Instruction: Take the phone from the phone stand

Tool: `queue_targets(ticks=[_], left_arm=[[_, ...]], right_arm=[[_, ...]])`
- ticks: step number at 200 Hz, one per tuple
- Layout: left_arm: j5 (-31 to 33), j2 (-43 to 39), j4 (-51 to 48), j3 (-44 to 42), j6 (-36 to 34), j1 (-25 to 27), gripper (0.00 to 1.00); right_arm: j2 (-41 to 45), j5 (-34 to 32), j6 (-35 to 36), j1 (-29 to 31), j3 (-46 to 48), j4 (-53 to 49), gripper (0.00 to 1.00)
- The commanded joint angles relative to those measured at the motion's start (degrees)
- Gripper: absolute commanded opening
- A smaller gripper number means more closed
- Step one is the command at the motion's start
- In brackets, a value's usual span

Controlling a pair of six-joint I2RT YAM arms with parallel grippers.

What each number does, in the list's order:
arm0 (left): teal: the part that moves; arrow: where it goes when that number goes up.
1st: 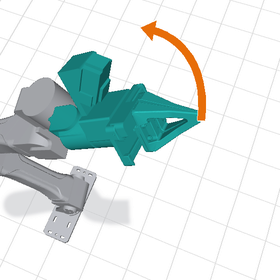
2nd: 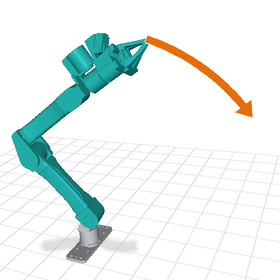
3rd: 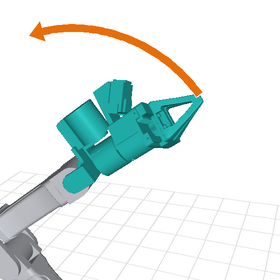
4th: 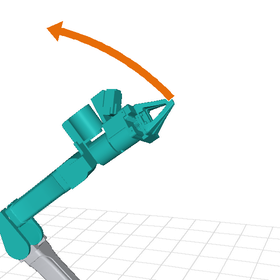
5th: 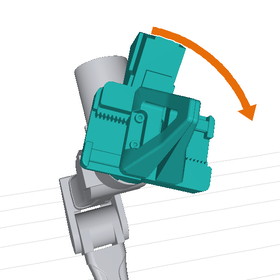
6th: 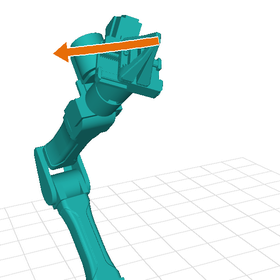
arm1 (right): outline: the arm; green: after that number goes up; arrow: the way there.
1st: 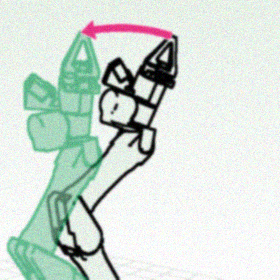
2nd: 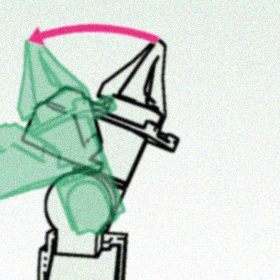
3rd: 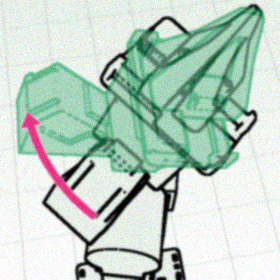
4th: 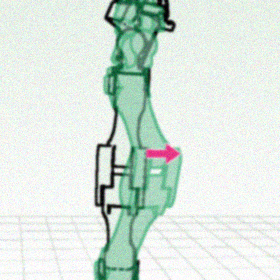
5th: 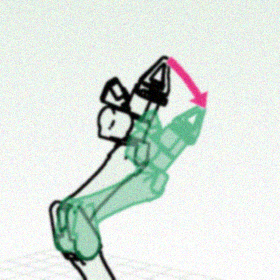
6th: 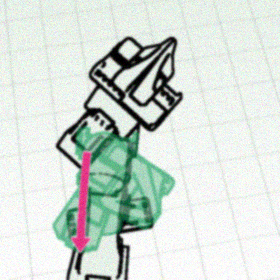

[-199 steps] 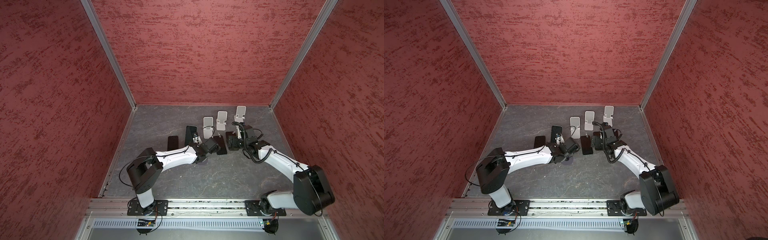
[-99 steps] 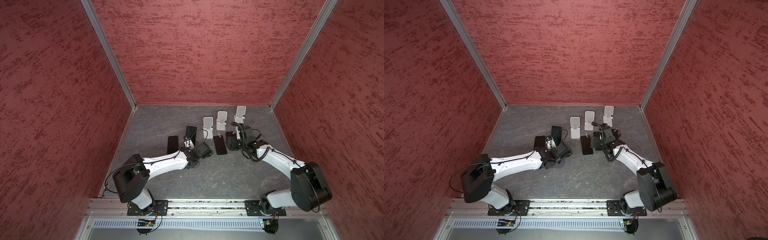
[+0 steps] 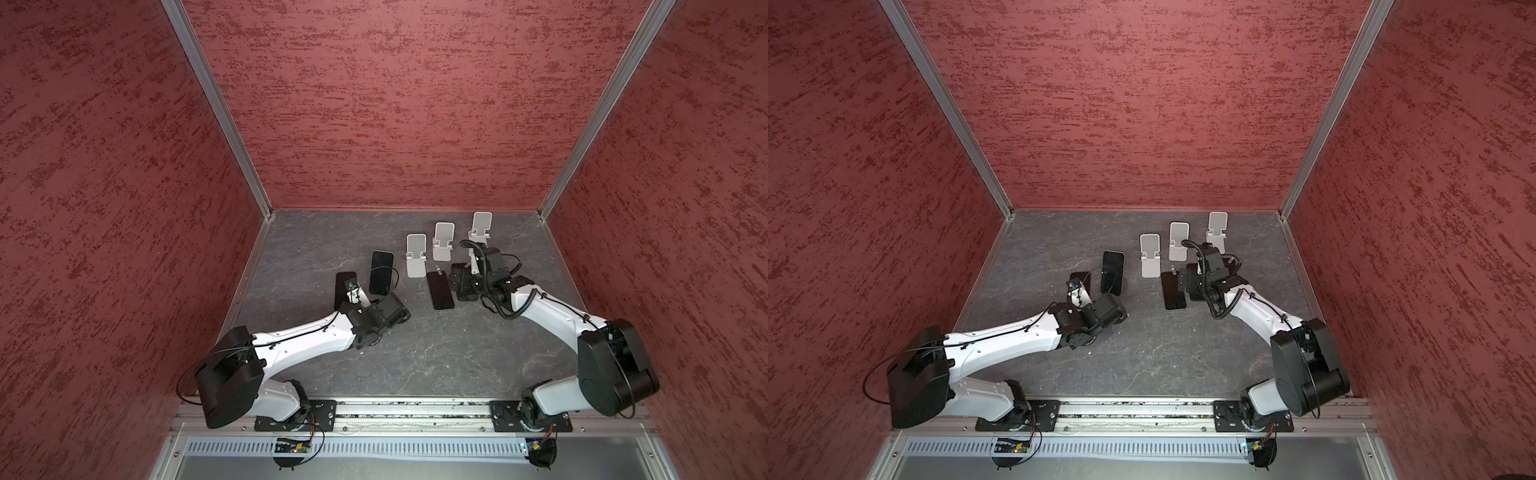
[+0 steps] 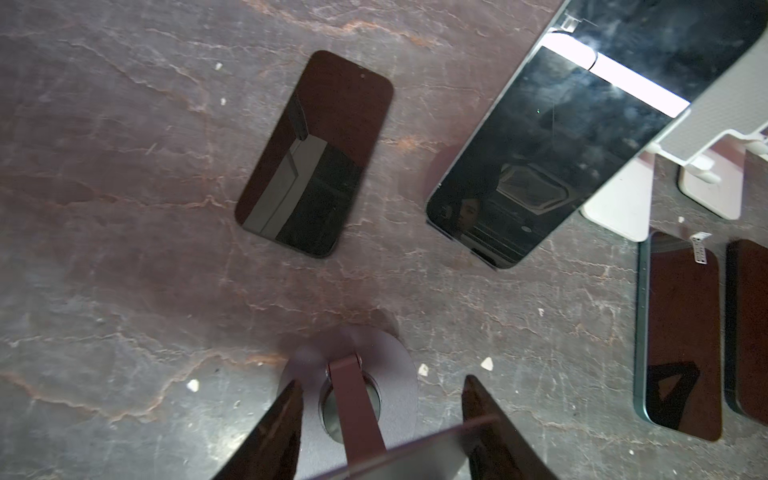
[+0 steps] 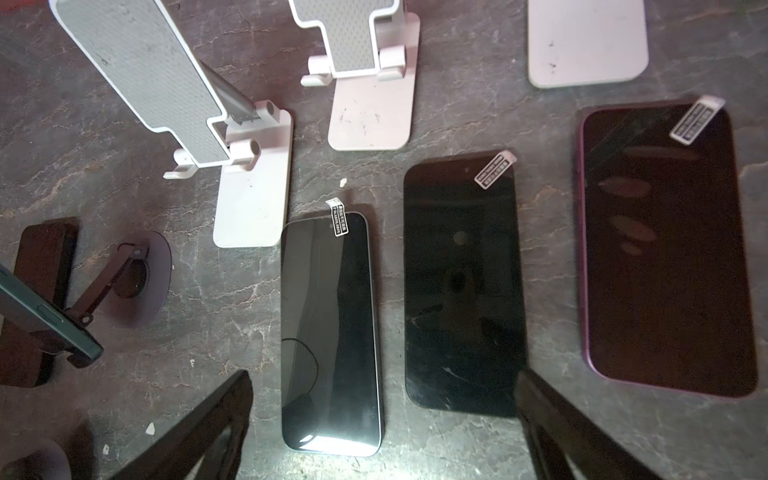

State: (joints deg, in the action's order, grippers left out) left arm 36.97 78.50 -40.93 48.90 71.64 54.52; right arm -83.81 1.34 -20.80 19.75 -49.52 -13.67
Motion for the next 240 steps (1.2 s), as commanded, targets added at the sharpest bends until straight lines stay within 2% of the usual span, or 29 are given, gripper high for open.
queue_targets(ticks=[1, 37, 75, 141, 206, 240], left_arm=[[2.6, -2.4, -4.6, -1.0, 3.5, -0.7, 0.54], [3.5, -5.8, -8.6, -2.3, 5.6, -1.7, 0.55], [2.7, -9.4, -10.0, -3.3, 3.9, -5.4, 0.55], [0.3, -12.9, -9.3, -3.0, -4.1, -14.8, 0.55], [-7.6, -13.3, 0.2, -2.3, -16.7, -27.9, 0.56], [-10.0, -10.9, 4.5, -0.8, -21.3, -32.7, 0.56]], right_arm=[[-1.2, 0.9, -0.6, -0.3, -1.9, 0.8, 0.99], [-1.6, 1.4, -0.3, -0.3, -2.5, 0.8, 0.99], [-1.4, 1.4, 0.0, -0.3, -2.8, 0.6, 0.99], [-1.8, 1.7, 0.4, -0.3, -3.8, 0.3, 0.99], [-2.5, 1.5, 0.9, -0.3, -5.0, -0.7, 0.99], [-2.8, 1.4, 0.9, -0.3, -5.4, -0.8, 0.99]])
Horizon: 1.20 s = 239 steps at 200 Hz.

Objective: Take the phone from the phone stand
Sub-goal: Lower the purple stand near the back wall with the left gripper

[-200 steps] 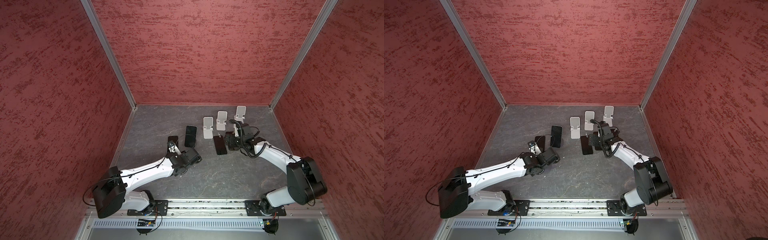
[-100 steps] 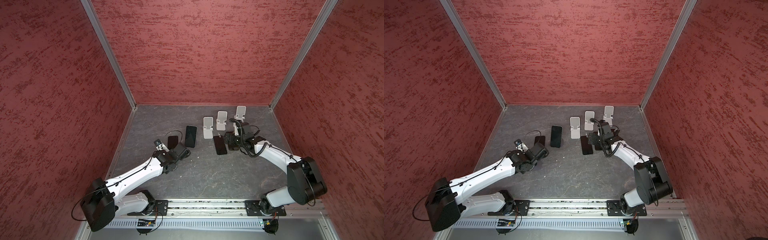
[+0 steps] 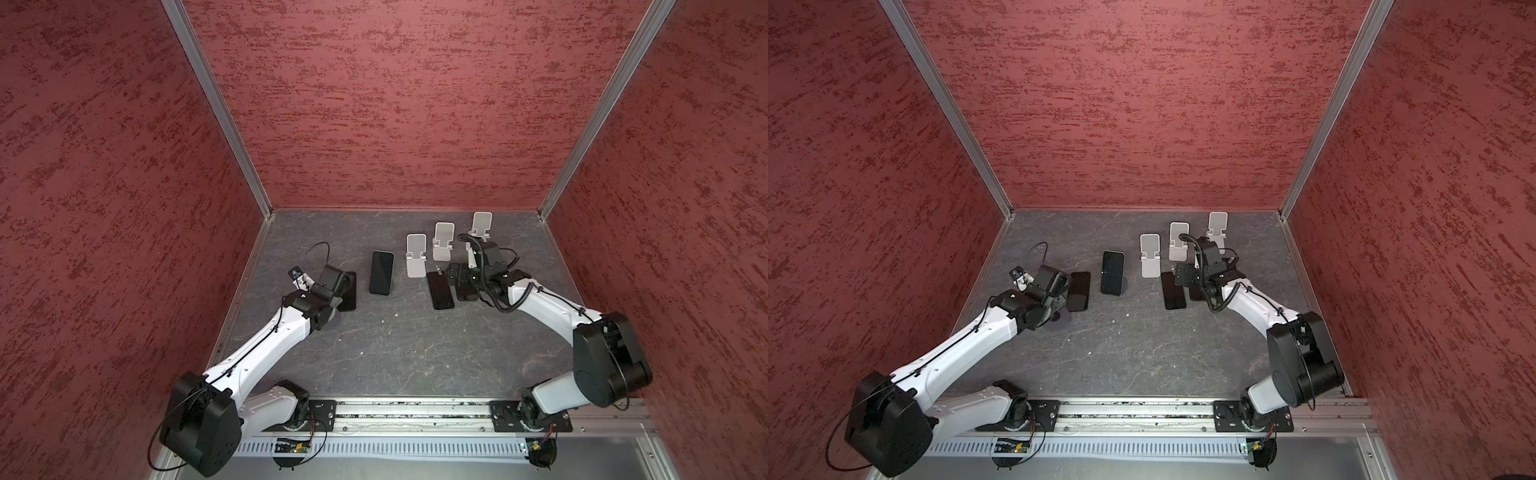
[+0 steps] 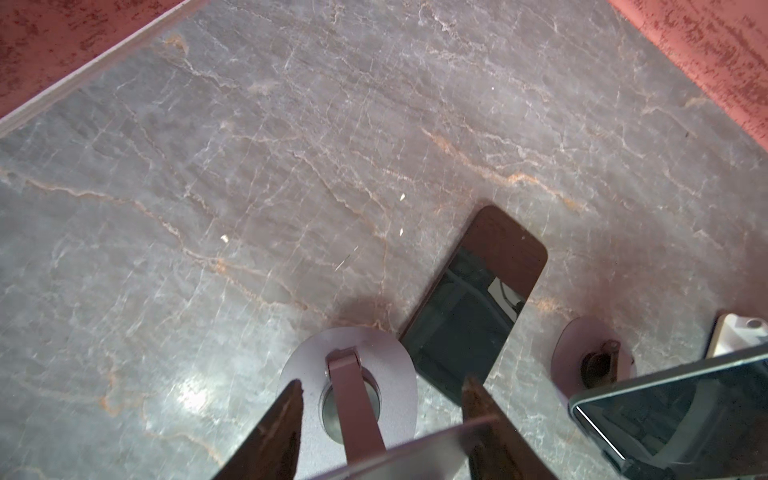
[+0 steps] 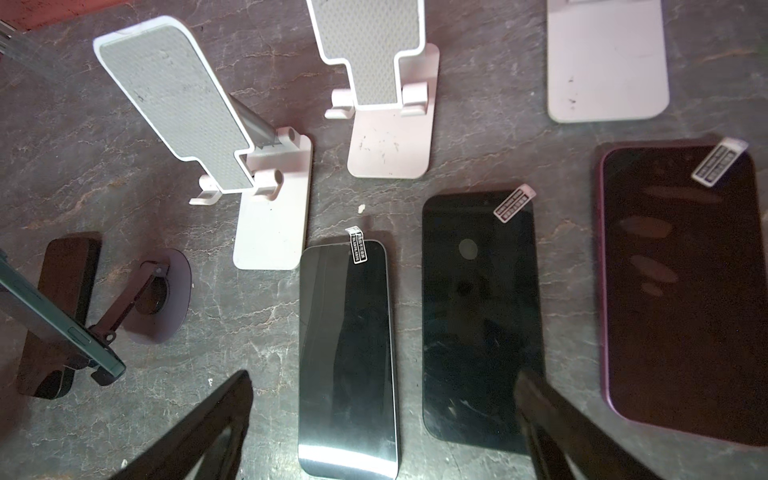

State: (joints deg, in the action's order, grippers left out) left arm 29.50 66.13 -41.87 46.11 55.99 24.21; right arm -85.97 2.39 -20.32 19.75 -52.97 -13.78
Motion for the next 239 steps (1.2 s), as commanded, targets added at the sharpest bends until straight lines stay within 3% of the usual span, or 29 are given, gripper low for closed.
queue_targets(ticks=[1, 53, 113, 239], left_arm=[[-2.6, 1.5, 5.6, 2.0, -5.8, -2.5, 0.56], [-4.1, 6.3, 10.1, 5.6, -12.0, -8.5, 0.56], [-10.0, 11.6, 16.7, 8.7, -16.6, -16.3, 0.56], [-12.9, 24.8, 27.3, 12.0, -16.9, -21.3, 0.56]], right_arm=[[-0.6, 0.3, 0.5, -0.3, -1.9, -0.7, 0.99], [1.9, 0.5, -0.8, -0.2, 0.0, 2.5, 0.99], [4.2, -1.3, -1.7, -0.2, 0.2, 4.1, 0.99], [-0.8, -0.5, -2.5, -0.1, -3.5, 4.2, 0.99]])
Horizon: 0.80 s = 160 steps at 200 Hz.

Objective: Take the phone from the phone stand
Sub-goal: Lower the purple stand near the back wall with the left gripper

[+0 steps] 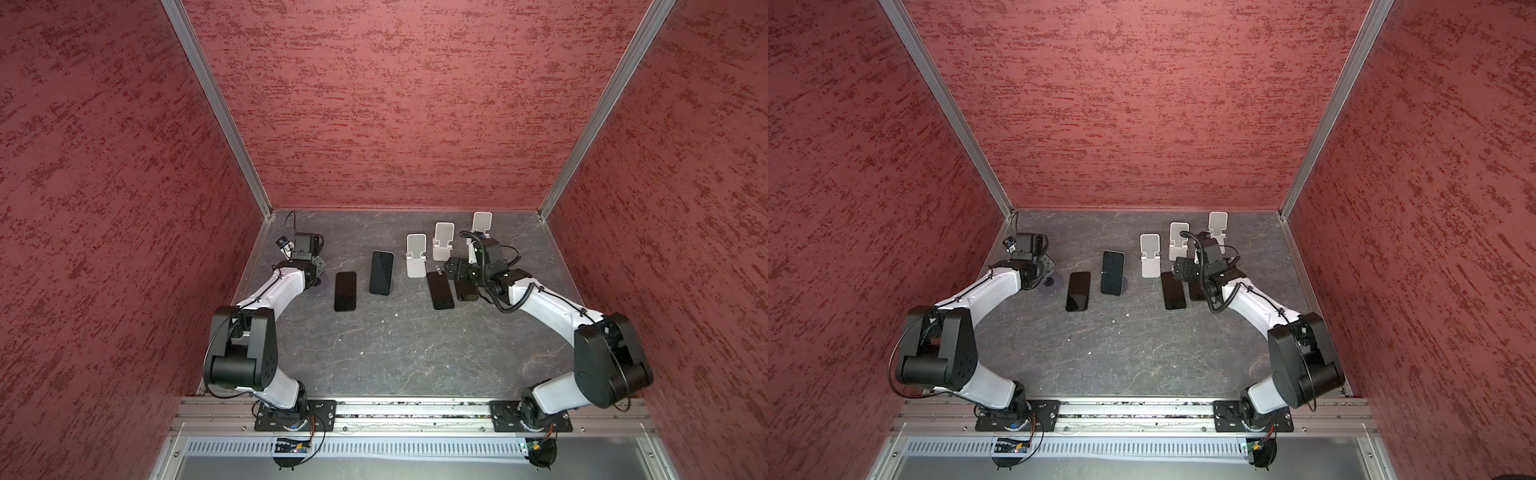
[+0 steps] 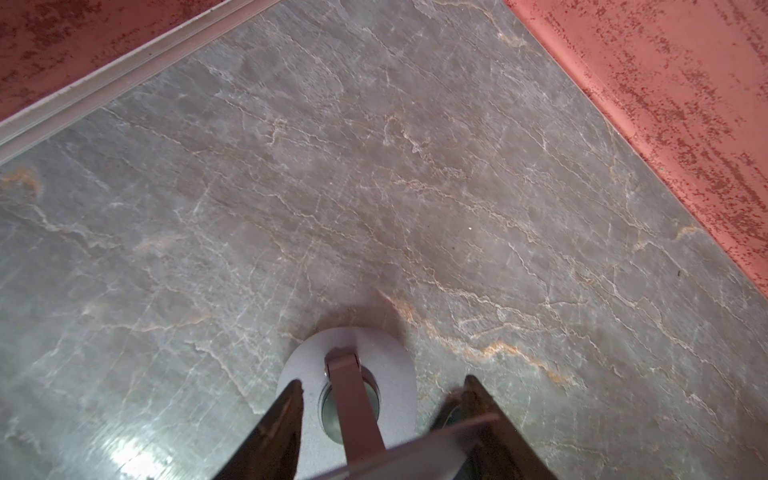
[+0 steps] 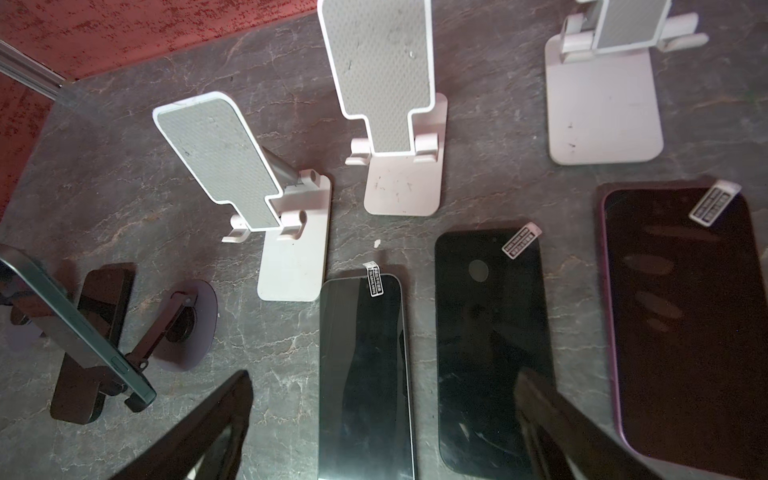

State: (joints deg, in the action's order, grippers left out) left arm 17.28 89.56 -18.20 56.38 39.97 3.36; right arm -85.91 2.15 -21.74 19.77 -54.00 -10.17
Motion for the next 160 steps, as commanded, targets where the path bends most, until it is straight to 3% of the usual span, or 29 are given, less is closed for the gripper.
queue_targets(ticks=[1, 59, 94, 160], left_arm=[[-0.7, 1.5, 3.7, 1.7, -0.9, -0.4, 0.56], [-0.3, 3.4, 5.0, 0.7, -1.2, -0.2, 0.57], [0.0, 3.9, 4.7, 0.5, -1.4, 0.0, 0.64], [0.4, 3.1, 3.6, 0.5, -1.8, 0.2, 0.68]], right_arm=[[-0.8, -0.3, -1.1, -0.2, -2.6, 0.7, 0.99], [-1.8, -0.5, -1.2, -0.1, -3.6, 0.5, 0.99], [-2.1, -0.5, -1.1, 0.0, -3.7, 0.5, 0.99], [-2.1, -0.4, -1.0, 0.1, -3.6, 0.7, 0.99]])
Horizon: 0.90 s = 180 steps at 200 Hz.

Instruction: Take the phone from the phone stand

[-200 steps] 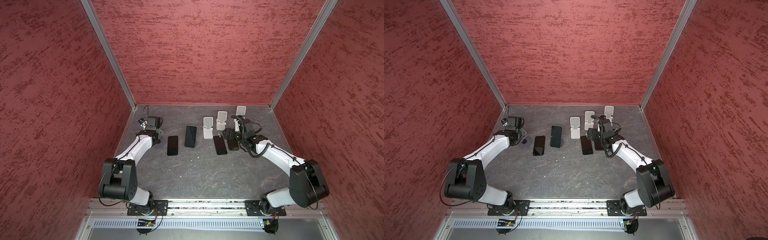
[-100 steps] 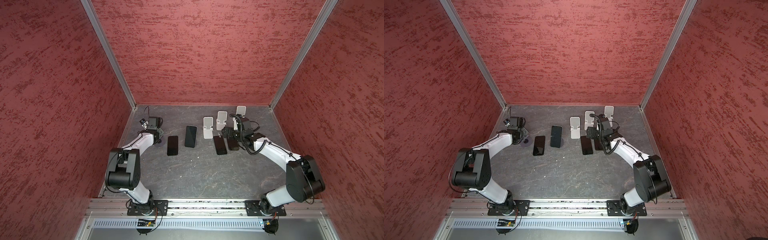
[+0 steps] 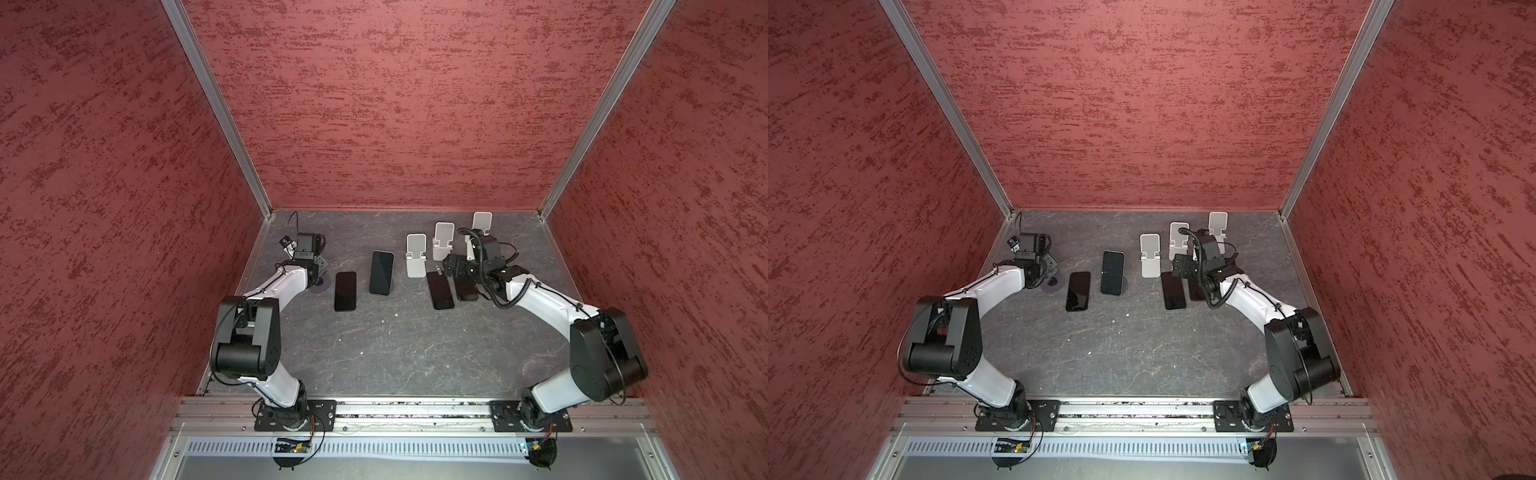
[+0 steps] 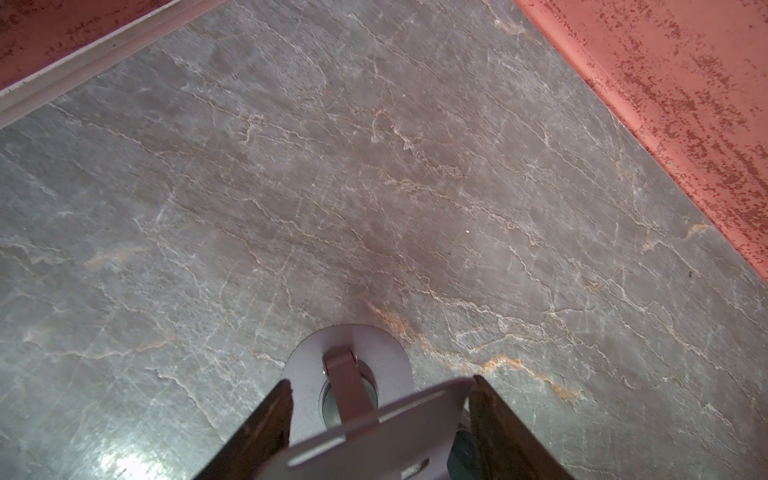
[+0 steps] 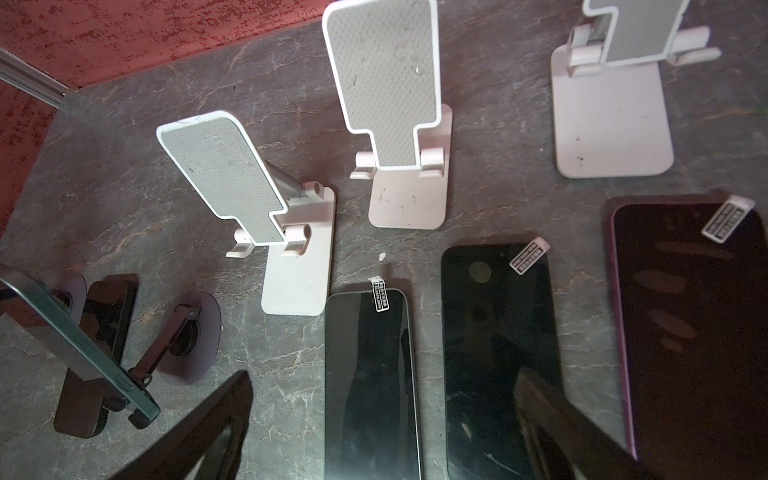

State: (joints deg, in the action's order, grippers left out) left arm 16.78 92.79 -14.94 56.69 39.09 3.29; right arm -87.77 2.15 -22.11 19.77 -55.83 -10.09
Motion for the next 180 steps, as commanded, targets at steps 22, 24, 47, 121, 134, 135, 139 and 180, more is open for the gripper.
queue_targets(ticks=[22, 24, 47, 121, 134, 135, 139, 180], left_arm=[[1.2, -1.1, -0.5, 0.2, -1.2, 0.4, 0.69], [1.3, -1.2, -0.6, 0.2, -1.3, 0.4, 0.7], [1.7, -2.6, -1.3, 0.1, -1.4, 0.4, 0.76], [3.5, -9.5, -5.1, -0.2, -3.5, 1.6, 1.0], [3.7, -11.2, -6.2, -0.2, -4.2, 2.4, 0.99], [3.7, -11.3, -6.2, -0.3, -4.2, 2.5, 0.99], [3.9, -11.9, -6.5, -0.3, -4.5, 2.8, 1.0], [5.0, -18.6, -8.4, -3.4, -5.6, 8.0, 1.0]], right_arm=[[0.0, -0.3, -0.7, 0.1, -1.6, 0.8, 0.99], [0.1, -0.3, -0.7, 0.1, -1.6, 0.9, 0.99], [0.2, 0.1, -0.7, 0.2, -1.5, 1.0, 0.99], [0.7, 0.7, -0.7, 0.8, -1.8, 0.5, 0.99], [0.7, 0.5, -0.6, 1.0, -2.2, 0.1, 0.99], [0.7, 0.4, -0.7, 1.0, -2.3, 0.1, 0.99], [0.7, 0.3, -0.7, 1.1, -2.3, -0.1, 0.99], [1.0, -0.1, -1.6, 2.4, -2.9, -0.4, 0.99]])
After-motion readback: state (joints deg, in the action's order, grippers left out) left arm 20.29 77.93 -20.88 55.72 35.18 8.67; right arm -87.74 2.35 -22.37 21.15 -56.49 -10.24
